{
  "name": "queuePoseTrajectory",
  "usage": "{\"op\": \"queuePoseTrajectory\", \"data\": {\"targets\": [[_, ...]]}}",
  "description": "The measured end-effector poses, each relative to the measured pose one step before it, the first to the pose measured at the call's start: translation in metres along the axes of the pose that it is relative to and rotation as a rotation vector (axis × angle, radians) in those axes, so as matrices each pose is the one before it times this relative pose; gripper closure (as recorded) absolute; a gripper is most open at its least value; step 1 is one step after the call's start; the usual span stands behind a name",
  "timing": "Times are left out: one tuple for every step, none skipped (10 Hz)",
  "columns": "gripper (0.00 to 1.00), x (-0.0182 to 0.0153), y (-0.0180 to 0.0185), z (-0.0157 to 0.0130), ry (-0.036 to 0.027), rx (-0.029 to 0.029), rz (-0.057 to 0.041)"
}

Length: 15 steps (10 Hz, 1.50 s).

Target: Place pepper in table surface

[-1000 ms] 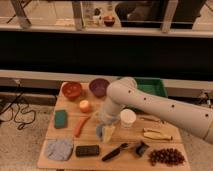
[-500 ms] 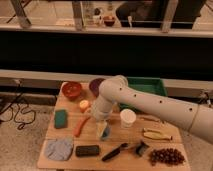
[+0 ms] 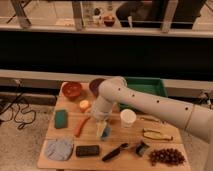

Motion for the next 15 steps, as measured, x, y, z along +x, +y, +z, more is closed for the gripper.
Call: {"op": "queuePoseTrajectory", "data": {"targets": [[0.20,0.00128,0.00078,0.00042,-0.00189,-0.00046,0.00362],[0.20,-0.00048,-0.00113,0.00324,-0.00181,-0.00564,-0.00251],[0.20,-0.00420,-0.00354,0.00964,-0.00321,-0.01439,-0.01004],[0.20,-0.00524,-0.00582,0.00782,-0.00420,-0.00487,-0.00480],[0.20,-0.00857,-0.01022,0.01337,-0.00924,-0.00797,-0.00972],[0.20,-0.00679,-0.00824,0.01017,-0.00921,-0.00653,-0.01122],[0.20,-0.00234,-0.00463,0.00593,-0.00519,-0.00440,-0.00629],[0.20,-0.00070,-0.00318,0.00196,-0.00430,0.00019,-0.00840],[0.20,-0.00064,-0.00413,0.00243,-0.00521,0.00048,-0.01157],[0.20,-0.00073,-0.00279,0.00088,-0.00352,0.00125,-0.00762],[0.20,0.00039,-0.00492,0.00136,-0.00634,0.00300,-0.00904],[0.20,0.00007,-0.00376,0.00167,-0.00540,0.00057,-0.00720],[0.20,-0.00065,-0.00356,0.00421,-0.00681,-0.00313,-0.00821],[0.20,0.00056,-0.00164,0.00390,-0.00375,-0.00352,-0.00361],[0.20,0.00196,-0.00187,0.00499,-0.00451,-0.00485,-0.00348]]}}
